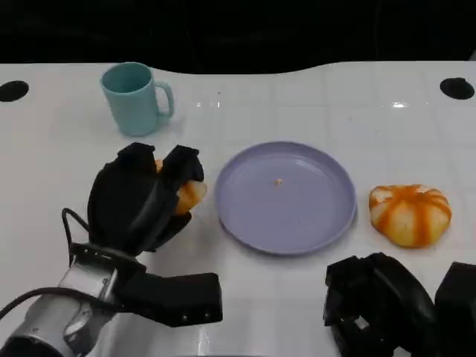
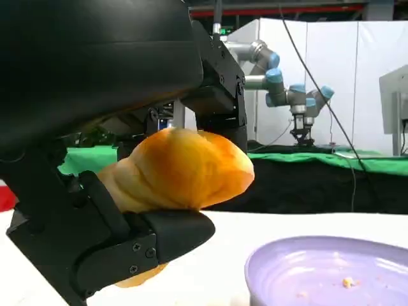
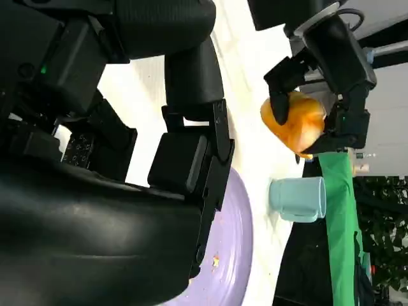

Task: Grasp the bread from the table and place it into the plate.

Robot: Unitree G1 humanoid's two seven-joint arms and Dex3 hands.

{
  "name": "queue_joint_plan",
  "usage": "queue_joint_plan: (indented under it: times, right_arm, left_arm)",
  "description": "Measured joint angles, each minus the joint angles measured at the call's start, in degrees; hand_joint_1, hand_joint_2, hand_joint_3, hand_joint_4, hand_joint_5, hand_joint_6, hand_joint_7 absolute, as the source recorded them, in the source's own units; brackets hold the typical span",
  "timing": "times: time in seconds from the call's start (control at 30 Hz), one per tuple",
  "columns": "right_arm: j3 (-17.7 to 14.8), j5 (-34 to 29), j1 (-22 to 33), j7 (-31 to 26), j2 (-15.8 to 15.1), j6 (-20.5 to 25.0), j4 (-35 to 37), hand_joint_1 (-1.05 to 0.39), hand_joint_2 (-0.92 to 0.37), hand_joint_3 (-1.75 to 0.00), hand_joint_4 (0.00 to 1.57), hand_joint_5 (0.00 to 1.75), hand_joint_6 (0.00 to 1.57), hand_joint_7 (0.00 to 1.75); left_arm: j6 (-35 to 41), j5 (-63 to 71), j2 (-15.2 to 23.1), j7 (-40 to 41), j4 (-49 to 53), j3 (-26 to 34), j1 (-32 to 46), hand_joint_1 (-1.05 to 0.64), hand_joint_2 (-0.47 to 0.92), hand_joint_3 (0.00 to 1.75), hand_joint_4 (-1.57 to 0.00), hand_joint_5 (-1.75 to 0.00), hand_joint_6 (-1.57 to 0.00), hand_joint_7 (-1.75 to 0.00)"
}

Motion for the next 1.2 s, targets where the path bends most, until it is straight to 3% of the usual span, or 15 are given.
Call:
queue_joint_plan:
  times: [0.33, 0.6, 1.07, 1.2]
  right_arm:
    - [-0.1, 0.5, -1.0, 1.1, 0.1, 0.0, 1.3, -1.05, -0.03, -1.37, 1.54, 1.3, 1.57, 1.0]
    - [-0.2, 0.0, -1.0, 1.0, 0.0, -1.5, 1.5, -1.05, -0.06, -1.36, 1.54, 1.3, 1.57, 1.02]
    - [-0.7, 0.3, -0.4, 1.4, -0.1, -1.5, 2.1, -1.05, -0.04, -1.39, 1.55, 1.3, 1.57, 1.03]
    - [-0.7, 0.4, -0.3, 2.1, -0.2, -1.6, 2.1, -1.05, -0.06, -1.36, 1.54, 1.29, 1.57, 1.01]
  left_arm:
    - [-4.3, -0.7, -0.3, -0.1, -2.5, 1.3, -1.7, -0.29, 0.23, 1.49, -0.98, -1.75, -0.72, -1.75]
    - [-8.6, -2.6, -4.7, -1.4, -1.2, 1.1, -5.3, -0.22, 0.16, 1.51, -1.02, -1.75, -0.76, -1.75]
    - [-13.5, -3.3, -13.9, -2.2, 17.2, -2.0, -15.6, -0.26, 0.09, 1.6, -1.08, -1.75, -0.83, -1.75]
    - [-12.8, -2.4, -16.1, -1.2, 22.8, -3.9, -18.8, -0.28, 0.14, 1.6, -1.08, -1.75, -0.84, -1.75]
